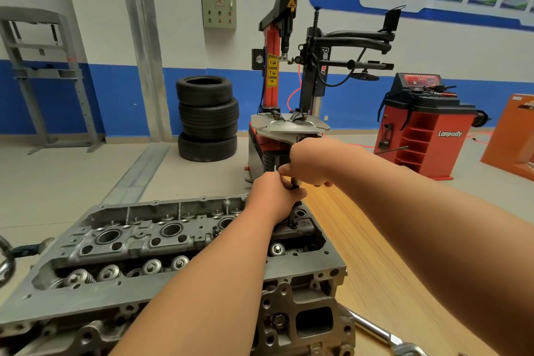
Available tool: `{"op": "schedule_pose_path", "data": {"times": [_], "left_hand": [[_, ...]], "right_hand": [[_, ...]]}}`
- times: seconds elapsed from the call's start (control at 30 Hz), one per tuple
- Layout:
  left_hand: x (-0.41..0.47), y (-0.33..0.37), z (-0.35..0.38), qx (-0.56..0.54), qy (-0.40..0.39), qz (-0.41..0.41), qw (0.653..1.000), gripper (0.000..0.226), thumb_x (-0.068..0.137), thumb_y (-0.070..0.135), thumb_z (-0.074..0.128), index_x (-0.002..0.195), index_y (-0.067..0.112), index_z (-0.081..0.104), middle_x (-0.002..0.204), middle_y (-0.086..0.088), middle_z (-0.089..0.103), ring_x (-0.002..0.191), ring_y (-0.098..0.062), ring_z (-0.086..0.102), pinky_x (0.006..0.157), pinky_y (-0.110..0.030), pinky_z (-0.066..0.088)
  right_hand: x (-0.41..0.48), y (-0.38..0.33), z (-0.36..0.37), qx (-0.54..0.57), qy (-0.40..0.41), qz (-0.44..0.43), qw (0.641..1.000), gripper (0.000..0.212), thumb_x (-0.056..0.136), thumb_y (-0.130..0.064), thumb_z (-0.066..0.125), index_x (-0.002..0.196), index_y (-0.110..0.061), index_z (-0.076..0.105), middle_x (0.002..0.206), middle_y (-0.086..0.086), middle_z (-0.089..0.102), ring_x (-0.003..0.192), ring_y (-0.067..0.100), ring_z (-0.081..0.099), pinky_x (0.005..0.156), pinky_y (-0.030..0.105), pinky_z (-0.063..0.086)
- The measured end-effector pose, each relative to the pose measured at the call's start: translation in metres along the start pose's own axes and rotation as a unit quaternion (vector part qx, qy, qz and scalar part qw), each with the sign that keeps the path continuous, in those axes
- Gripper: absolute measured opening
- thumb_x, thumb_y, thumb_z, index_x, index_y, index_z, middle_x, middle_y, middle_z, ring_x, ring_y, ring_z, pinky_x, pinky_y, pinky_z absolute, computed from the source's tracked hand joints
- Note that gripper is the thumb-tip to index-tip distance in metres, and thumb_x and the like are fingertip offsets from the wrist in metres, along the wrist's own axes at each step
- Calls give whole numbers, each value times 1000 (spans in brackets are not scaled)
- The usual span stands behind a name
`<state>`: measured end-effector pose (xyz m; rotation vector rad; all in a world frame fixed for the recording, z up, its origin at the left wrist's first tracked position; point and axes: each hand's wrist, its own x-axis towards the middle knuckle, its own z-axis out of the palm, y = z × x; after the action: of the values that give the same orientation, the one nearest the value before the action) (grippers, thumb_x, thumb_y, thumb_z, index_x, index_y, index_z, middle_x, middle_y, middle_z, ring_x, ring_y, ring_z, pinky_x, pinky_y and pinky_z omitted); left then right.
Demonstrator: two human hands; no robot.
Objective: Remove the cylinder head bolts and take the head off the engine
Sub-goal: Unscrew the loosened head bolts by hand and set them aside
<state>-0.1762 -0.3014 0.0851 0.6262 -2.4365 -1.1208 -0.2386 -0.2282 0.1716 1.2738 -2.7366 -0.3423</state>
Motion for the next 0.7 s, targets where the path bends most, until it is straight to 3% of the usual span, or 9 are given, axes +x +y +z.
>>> {"op": "schedule_pose_path", "data": {"times": [0.1, 0.2, 0.27, 0.3, 0.37, 0.47, 0.5, 0.6, 0.7], "left_hand": [[-1, -1, 2, 33, -30, 11, 999, 21, 86, 38, 66, 83, 18, 61, 82, 0, 65, 81, -20, 60, 66, -30, 45], [0, 0, 0, 61, -23, 14, 998, 16, 87, 34, 64, 77, 23, 58, 77, 2, 62, 82, -23, 60, 61, -28, 41], [0, 3, 0, 54, 6, -15, 998, 26, 83, 37, 70, 66, 24, 55, 72, 1, 60, 80, -22, 59, 60, -28, 40], [0, 4, 1, 59, 12, -23, 998, 28, 82, 40, 70, 65, 24, 56, 76, -1, 62, 82, -23, 60, 64, -30, 44], [0, 3, 4, 74, 5, -19, 997, 25, 83, 44, 68, 76, 23, 58, 91, -2, 66, 94, -25, 61, 83, -37, 49], [-1, 2, 2, 80, -31, 9, 996, 15, 89, 40, 60, 96, 27, 59, 108, 0, 66, 107, -26, 57, 99, -46, 42], [0, 2, 2, 84, -35, 16, 996, 11, 90, 37, 59, 94, 27, 61, 106, -1, 67, 105, -27, 58, 99, -47, 43], [1, 6, 3, 90, -15, -7, 996, 20, 86, 40, 63, 76, 23, 61, 88, -2, 65, 99, -28, 60, 95, -46, 46], [0, 5, 5, 111, -24, -11, 994, 30, 87, 47, 60, 70, 23, 56, 78, 0, 61, 94, -28, 60, 94, -47, 46]], "right_hand": [[-1, 7, -2, 69, -13, -71, 995, 15, 93, -12, 51, 101, -17, 63, 88, -6, 58, 69, 10, 50, 52, 19, 33], [-5, 11, -2, 151, 18, -77, 985, 23, 92, -33, 55, 98, -12, 62, 87, 1, 61, 75, 17, 54, 54, 23, 36], [-1, 6, 2, 68, 39, -17, 997, 46, 94, -53, 48, 78, -12, 61, 69, 4, 58, 62, 17, 54, 50, 28, 36], [0, 4, 3, 28, 48, 2, 998, 49, 95, -53, 45, 74, -12, 60, 65, 3, 55, 59, 17, 52, 48, 28, 35], [1, 4, 5, 30, 49, -31, 998, 30, 97, -35, 49, 91, -11, 65, 77, 2, 59, 67, 17, 54, 48, 24, 33], [-4, 7, -1, 152, 17, -92, 984, 21, 92, -14, 51, 109, -16, 63, 100, -3, 59, 88, 17, 53, 56, 18, 33], [-4, 7, -2, 166, 18, -94, 981, 15, 92, -21, 52, 100, -14, 63, 94, -3, 60, 85, 17, 55, 55, 20, 33], [0, -1, 0, 54, 51, -3, 997, 46, 95, -50, 45, 71, -13, 53, 67, 1, 54, 61, 17, 52, 48, 28, 34], [1, -1, 2, 7, 48, -40, 998, 25, 98, -32, 49, 88, -11, 59, 76, 0, 54, 65, 16, 50, 48, 24, 30]]}}
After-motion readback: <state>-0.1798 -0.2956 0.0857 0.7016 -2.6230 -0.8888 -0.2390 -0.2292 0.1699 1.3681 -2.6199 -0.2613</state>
